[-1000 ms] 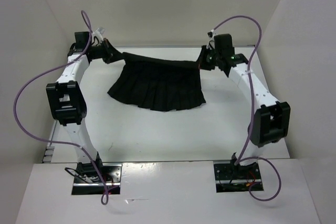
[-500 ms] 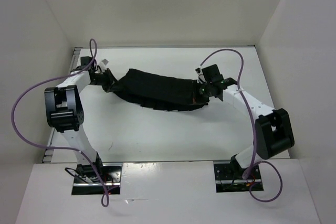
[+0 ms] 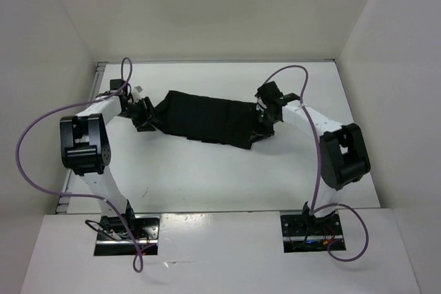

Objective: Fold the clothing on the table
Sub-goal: Fold the skirt

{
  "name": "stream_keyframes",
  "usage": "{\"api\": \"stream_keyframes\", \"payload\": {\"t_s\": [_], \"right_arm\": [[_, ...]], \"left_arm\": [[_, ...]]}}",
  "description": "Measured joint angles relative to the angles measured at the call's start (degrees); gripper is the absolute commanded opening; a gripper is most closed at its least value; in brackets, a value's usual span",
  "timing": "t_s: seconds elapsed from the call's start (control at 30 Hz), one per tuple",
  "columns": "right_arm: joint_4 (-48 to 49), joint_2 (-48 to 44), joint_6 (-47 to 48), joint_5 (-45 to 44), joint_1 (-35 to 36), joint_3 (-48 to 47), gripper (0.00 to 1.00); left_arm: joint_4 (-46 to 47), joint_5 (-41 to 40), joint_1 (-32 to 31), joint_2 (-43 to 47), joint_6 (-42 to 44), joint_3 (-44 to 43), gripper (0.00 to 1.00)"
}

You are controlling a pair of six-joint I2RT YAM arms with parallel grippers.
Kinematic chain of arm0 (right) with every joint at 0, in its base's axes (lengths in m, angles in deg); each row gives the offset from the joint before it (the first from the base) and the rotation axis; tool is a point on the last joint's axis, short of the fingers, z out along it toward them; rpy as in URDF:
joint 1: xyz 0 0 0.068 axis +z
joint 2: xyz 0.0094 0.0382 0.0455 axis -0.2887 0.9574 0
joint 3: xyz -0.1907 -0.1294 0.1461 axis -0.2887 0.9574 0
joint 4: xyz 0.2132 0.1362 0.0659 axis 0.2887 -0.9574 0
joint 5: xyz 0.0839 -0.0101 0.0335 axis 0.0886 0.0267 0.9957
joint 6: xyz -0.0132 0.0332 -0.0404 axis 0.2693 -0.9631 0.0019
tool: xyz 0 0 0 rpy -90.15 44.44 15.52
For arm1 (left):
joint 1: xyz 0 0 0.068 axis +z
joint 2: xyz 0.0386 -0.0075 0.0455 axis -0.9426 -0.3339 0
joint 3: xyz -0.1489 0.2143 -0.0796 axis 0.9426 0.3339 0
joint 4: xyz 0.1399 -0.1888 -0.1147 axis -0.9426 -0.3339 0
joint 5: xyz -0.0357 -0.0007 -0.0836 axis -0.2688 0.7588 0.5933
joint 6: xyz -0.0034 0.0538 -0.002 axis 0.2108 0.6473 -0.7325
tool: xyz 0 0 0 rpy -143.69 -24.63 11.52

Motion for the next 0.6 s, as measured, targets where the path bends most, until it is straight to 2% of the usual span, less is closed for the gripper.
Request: {"api": "stream_keyframes", "payload": {"t_s": [0.07, 0.13, 0.23, 0.27, 0.33, 0.37, 0.4, 0.43, 0.47, 0.53, 0.6], "right_arm": [[-2.4, -3.3, -0.5, -1.1, 0.0, -2.0, 0.43], [-4.5, -7.8, -1.1, -2.6, -0.1, -5.3, 0.45], [-3.9, -13.3, -1.6, -4.0, -1.4, -10.8, 0.51], [-3.5, -14.0, -1.6, -4.2, -2.1, -12.1, 0.59], [-2.1, -14.0, -1.4, -4.3, -4.2, -14.2, 0.63], [-0.9, -12.7, -1.1, -4.3, -5.5, -14.8, 0.69], [-0.2, -11.5, -0.9, -4.4, -6.3, -14.9, 0.76], [0.7, -9.8, -0.5, -4.5, -7.2, -14.9, 0.82], [1.3, -7.6, 0.1, -4.6, -8.3, -14.8, 0.84], [1.9, -3.9, 1.1, -4.8, -9.8, -14.2, 0.98], [2.1, -0.9, 2.5, -4.3, -11.5, -13.4, 1.00]], "left_arm": [[-2.1, -1.7, 0.0, 4.2, 0.3, 1.3, 0.61], [-3.3, -2.9, 0.0, 10.1, 0.2, 1.4, 0.56], [-3.9, -2.4, -0.3, 17.0, 0.2, -3.7, 0.07], [-3.4, -1.7, -0.5, 17.2, 0.0, -6.5, 0.00], [-1.9, -0.3, -1.3, 15.7, 0.2, -12.9, 0.00], [-1.1, 0.1, -1.8, 14.3, 0.3, -15.8, 0.03], [-0.4, 0.2, -2.2, 13.2, 0.4, -17.3, 0.14], [0.3, -0.1, -2.5, 12.3, 0.3, -17.8, 0.39], [0.5, -0.7, -2.8, 11.7, 0.6, -17.7, 0.42], [0.4, -2.7, -3.2, 10.2, 0.5, -16.6, 0.45], [0.2, -4.9, -3.2, 8.5, 0.5, -16.0, 0.47]]}}
